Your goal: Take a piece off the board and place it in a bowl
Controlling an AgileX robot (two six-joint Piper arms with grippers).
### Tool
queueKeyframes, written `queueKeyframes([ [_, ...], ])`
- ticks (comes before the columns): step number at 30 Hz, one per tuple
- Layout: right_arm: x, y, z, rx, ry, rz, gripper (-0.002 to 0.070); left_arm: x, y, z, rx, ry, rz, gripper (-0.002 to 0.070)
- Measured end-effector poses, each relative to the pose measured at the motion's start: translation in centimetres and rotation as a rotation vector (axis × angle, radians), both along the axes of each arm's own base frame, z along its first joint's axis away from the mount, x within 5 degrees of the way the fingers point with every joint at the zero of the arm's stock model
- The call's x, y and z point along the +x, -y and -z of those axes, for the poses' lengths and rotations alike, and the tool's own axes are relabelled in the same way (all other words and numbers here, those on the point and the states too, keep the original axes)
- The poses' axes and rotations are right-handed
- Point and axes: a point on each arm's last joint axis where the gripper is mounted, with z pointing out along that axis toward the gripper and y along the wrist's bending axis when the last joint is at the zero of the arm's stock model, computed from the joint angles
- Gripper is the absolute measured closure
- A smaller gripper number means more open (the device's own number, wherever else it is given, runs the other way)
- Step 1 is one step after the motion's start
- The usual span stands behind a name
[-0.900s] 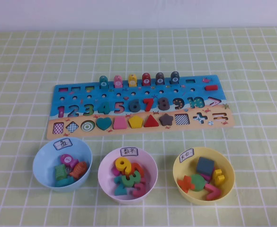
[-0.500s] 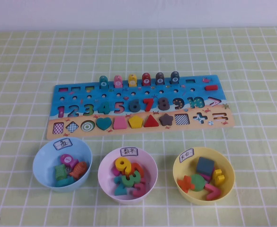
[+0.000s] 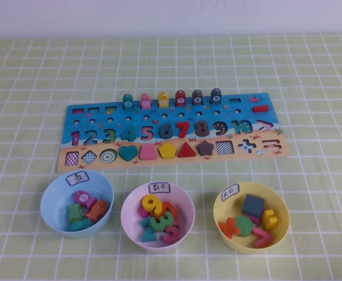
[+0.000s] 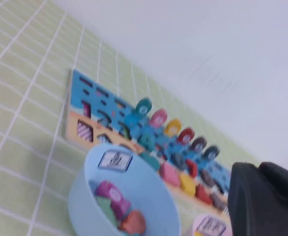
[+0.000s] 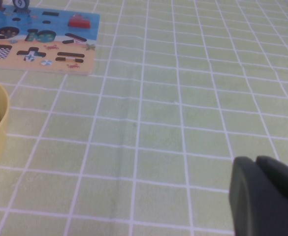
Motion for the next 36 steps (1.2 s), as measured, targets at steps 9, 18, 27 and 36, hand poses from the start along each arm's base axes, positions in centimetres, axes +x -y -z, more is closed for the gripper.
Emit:
queueKeyframes([
  [9, 0.0, 0.0, 0.0, 0.0, 0.0, 0.0, 0.0694, 0.2, -1.1, -1.5, -0.007, 0.161, -0.124, 0.068],
  [18, 0.0, 0.0, 0.0, 0.0, 0.0, 0.0, 0.0694, 0.2, -0.9, -1.2, -0.003, 0.138, -0.104, 0.068],
  [27, 0.0, 0.0, 0.0, 0.0, 0.0, 0.0, 0.0694, 1.1, -0.2, -2.3, 0.288, 0.041, -0.02, 0.068],
  [36, 0.0, 0.0, 0.0, 0.0, 0.0, 0.0, 0.0694, 5.0, 1.1, -8.8, 0.56, -0.036, 0.117, 0.068],
])
